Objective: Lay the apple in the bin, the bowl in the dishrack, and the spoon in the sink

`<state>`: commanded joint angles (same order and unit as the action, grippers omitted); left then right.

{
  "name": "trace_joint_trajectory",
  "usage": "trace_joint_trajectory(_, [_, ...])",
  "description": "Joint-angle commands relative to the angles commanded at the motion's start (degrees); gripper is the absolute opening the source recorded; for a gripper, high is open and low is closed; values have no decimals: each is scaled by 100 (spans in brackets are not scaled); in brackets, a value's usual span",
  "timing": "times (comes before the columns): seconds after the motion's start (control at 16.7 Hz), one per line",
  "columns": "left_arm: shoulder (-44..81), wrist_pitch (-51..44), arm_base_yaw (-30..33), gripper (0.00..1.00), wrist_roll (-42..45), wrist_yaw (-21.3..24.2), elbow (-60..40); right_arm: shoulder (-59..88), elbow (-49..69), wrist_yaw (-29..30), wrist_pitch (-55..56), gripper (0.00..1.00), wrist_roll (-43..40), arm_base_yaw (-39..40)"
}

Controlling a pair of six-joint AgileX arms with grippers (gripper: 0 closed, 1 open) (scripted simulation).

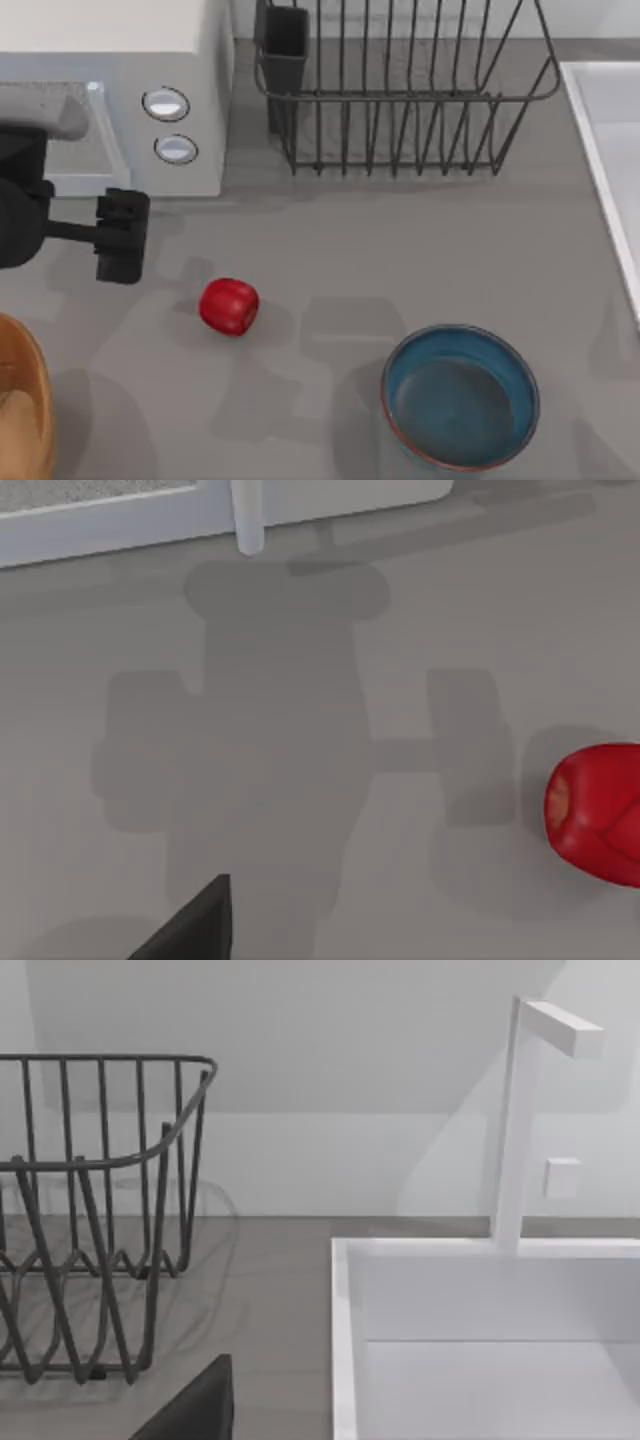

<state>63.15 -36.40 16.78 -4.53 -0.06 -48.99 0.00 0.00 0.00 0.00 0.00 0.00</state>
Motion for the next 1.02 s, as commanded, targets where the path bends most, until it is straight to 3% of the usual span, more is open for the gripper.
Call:
trace_joint_trajectory(0.54, [4162, -2401, 1066, 100, -306, -47, -3227, 0, 0, 0, 0, 100, 0, 0])
trace_joint_trajectory(1.02, [5536, -3187, 1432, 100, -405, -56, -4319, 0, 0, 0, 0, 100, 0, 0])
